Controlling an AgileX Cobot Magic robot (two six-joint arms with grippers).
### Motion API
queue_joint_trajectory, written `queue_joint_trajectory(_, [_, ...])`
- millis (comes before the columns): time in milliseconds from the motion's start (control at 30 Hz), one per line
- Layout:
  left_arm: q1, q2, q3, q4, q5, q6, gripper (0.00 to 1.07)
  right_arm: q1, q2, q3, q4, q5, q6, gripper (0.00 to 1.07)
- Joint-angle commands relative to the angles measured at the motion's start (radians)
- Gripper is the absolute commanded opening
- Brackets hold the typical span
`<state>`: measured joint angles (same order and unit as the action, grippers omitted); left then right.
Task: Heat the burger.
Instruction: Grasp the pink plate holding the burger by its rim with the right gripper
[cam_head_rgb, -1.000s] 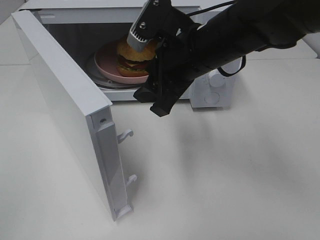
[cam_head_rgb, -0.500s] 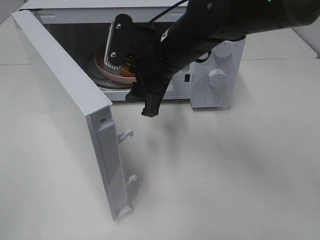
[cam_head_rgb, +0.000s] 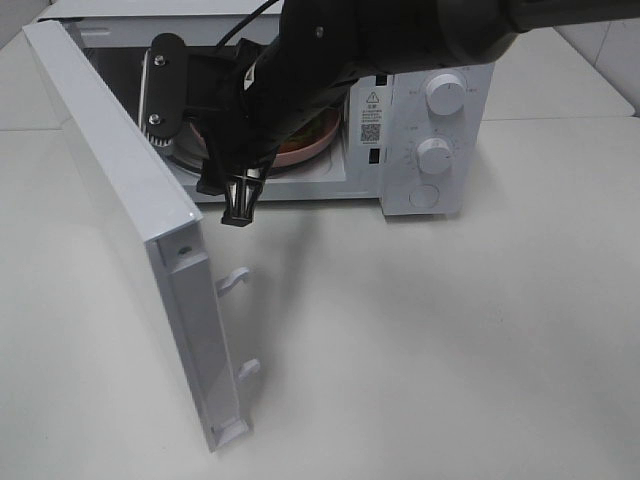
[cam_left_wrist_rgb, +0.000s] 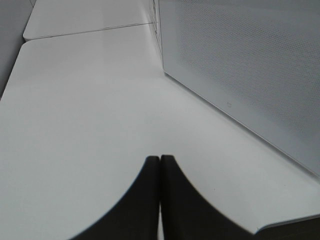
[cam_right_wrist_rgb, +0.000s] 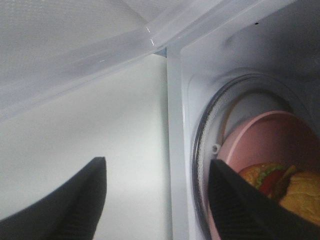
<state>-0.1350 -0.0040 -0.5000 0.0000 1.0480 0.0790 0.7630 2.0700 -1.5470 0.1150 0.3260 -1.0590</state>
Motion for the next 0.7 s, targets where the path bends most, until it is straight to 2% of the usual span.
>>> queue_joint_trajectory(33, [0.003,-0.021,0.003,-0.006,-0.013,0.001,0.00,0.007,0.017,-0.024,-0.003,0.018,0.027,0.58])
queue_joint_trajectory(167, [0.003,-0.021,0.003,-0.006,-0.013,0.001,0.00,0.008,0.086,-0.109,-0.040,0.064,0.083,0.58])
queue_joint_trajectory(267, [0.003,-0.021,0.003,-0.006,-0.013,0.001,0.00,0.008,0.096,-0.117,-0.065,0.067,0.099,0.58])
queue_joint_trajectory(333, [0.003,-0.021,0.003,-0.006,-0.013,0.001,0.00,0.008,0.122,-0.139,-0.157,0.067,0.162,0.58])
queue_joint_trajectory(500, [0.003,-0.021,0.003,-0.006,-0.013,0.001,0.00,0.002,0.170,-0.172,-0.273,0.070,0.274,0.58])
queue_joint_trajectory(700, [0.003,-0.021,0.003,-0.006,-0.013,0.001,0.00,-0.013,0.199,-0.192,-0.316,0.076,0.335,0.58])
